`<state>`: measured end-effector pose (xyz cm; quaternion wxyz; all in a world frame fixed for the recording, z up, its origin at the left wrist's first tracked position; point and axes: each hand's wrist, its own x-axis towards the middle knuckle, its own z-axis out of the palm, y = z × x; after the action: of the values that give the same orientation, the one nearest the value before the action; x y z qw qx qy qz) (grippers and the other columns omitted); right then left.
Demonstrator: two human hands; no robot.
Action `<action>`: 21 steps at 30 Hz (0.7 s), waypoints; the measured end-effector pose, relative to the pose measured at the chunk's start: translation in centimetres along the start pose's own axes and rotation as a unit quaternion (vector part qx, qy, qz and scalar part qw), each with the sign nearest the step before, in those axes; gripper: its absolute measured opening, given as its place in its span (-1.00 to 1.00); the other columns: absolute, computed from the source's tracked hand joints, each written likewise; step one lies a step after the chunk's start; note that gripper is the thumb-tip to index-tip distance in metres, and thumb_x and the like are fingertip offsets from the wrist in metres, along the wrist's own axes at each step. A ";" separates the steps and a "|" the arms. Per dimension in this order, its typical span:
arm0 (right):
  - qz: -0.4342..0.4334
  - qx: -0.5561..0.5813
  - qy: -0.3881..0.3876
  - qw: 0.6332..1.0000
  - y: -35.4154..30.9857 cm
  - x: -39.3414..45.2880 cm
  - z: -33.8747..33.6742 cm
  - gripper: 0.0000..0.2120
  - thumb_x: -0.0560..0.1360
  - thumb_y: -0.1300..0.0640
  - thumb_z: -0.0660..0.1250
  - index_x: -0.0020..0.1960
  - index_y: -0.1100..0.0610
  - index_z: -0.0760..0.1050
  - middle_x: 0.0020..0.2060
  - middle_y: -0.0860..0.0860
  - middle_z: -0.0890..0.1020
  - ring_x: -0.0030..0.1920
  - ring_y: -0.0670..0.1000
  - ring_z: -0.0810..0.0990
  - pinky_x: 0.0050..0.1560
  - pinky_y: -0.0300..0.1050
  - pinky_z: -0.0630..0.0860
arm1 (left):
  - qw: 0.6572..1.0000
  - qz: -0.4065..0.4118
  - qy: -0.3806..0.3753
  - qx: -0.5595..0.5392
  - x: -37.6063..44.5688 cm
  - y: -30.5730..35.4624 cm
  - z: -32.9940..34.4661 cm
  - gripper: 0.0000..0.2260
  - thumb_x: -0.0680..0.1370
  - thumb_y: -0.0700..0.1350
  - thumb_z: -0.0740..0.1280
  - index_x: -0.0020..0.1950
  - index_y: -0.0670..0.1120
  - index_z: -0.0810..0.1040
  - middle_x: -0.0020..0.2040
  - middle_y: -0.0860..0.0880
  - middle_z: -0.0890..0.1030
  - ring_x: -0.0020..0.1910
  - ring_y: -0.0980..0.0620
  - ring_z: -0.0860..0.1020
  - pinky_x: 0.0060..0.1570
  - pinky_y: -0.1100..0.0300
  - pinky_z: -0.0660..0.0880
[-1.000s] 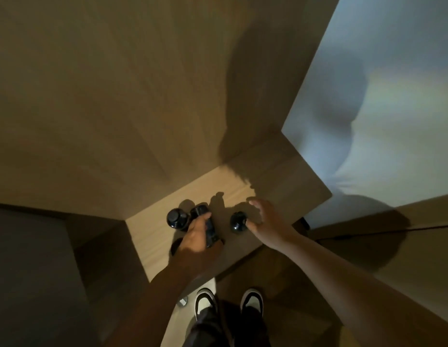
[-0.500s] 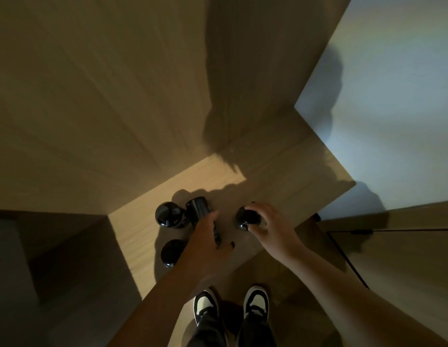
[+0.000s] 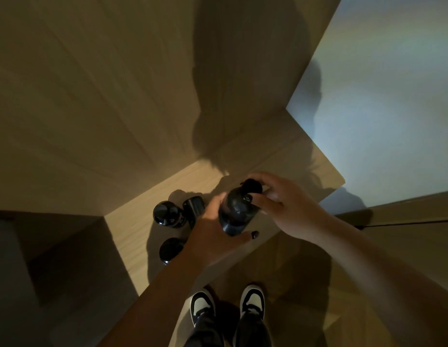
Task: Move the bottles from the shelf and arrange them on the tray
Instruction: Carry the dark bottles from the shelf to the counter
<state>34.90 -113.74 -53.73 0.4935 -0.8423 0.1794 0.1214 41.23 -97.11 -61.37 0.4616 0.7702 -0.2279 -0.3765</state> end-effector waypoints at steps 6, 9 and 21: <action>-0.038 0.067 -0.017 0.997 -2.9 -0.3 1.1 -0.77 0.56 0.01 0.27 0.20 -0.19 0.43 0.08 -0.23 0.60 0.01 -0.24 0.62 0.04 -0.21 0.57 | 0.994 0.038 0.104 0.006 -1.9 0.0 -2.0 -0.45 0.22 0.16 0.50 0.16 0.14 0.44 -0.06 0.16 0.62 -0.09 0.23 0.63 -0.09 0.25 0.60; -0.023 0.151 0.023 0.988 -2.9 0.9 3.0 -0.72 0.46 -0.15 0.32 0.15 -0.34 0.40 0.04 -0.20 0.62 0.04 -0.13 0.64 0.09 0.00 0.59 | 0.984 0.030 0.174 -0.011 -3.1 -0.9 -3.7 -0.56 0.25 -0.07 0.57 -0.01 0.19 0.43 -0.22 0.16 0.60 -0.20 0.34 0.59 -0.20 0.46 0.50; -0.019 0.025 -0.018 0.999 -0.8 10.0 16.8 -0.40 0.40 0.05 0.41 0.40 0.05 0.32 0.28 0.09 0.45 0.27 0.09 0.46 0.30 0.02 0.42 | 0.893 -0.066 0.413 -0.167 -6.4 -3.1 -11.4 -0.58 0.35 -0.34 0.50 -0.04 0.12 0.48 -0.09 0.14 0.57 -0.14 0.32 0.55 -0.15 0.43 0.43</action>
<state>43.88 -100.49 -65.07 0.5195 -0.8308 0.1575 0.1231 46.34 -85.00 -58.43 0.6102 0.7811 0.1006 -0.0864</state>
